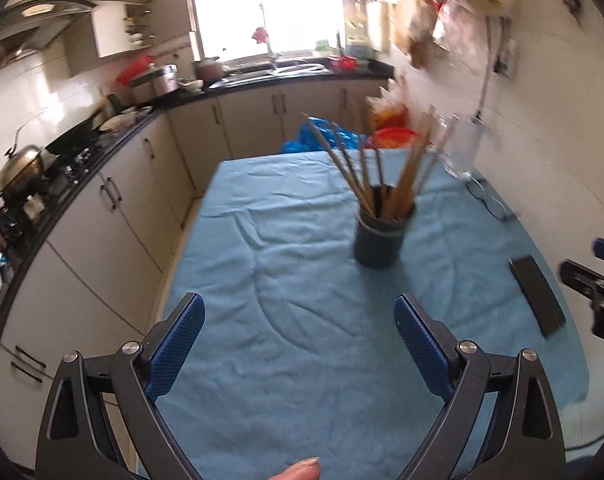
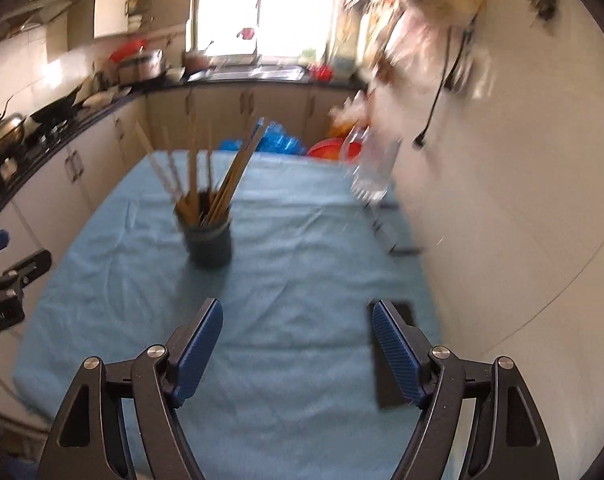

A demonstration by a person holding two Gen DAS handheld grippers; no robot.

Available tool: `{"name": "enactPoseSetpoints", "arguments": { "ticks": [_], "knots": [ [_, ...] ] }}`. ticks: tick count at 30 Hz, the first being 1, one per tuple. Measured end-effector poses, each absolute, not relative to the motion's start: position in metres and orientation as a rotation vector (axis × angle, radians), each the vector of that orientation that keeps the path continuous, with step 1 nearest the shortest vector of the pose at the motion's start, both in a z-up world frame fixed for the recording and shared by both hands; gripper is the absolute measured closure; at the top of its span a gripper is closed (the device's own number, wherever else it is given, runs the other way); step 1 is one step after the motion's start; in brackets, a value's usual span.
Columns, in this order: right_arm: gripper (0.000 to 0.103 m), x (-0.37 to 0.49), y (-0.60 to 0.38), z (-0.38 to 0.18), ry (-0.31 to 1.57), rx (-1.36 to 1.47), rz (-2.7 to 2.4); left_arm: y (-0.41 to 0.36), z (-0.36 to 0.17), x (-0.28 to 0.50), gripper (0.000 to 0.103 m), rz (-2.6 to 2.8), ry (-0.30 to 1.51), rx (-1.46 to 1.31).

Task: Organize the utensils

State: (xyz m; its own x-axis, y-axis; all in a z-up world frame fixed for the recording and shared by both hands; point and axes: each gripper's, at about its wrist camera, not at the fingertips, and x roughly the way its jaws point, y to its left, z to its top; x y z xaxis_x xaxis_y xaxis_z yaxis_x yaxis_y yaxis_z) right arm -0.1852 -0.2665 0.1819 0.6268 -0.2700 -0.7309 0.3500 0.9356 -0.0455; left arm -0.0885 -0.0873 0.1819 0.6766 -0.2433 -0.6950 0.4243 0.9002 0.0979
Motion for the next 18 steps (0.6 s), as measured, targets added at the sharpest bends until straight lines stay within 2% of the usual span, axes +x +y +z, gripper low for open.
{"name": "enactPoseSetpoints", "arguments": {
  "ticks": [18],
  "knots": [
    [0.021, -0.185, -0.262, 0.167, 0.883, 0.115, -0.291, -0.088, 0.179, -0.088, 0.008, -0.367, 0.791, 0.199]
  ]
}}
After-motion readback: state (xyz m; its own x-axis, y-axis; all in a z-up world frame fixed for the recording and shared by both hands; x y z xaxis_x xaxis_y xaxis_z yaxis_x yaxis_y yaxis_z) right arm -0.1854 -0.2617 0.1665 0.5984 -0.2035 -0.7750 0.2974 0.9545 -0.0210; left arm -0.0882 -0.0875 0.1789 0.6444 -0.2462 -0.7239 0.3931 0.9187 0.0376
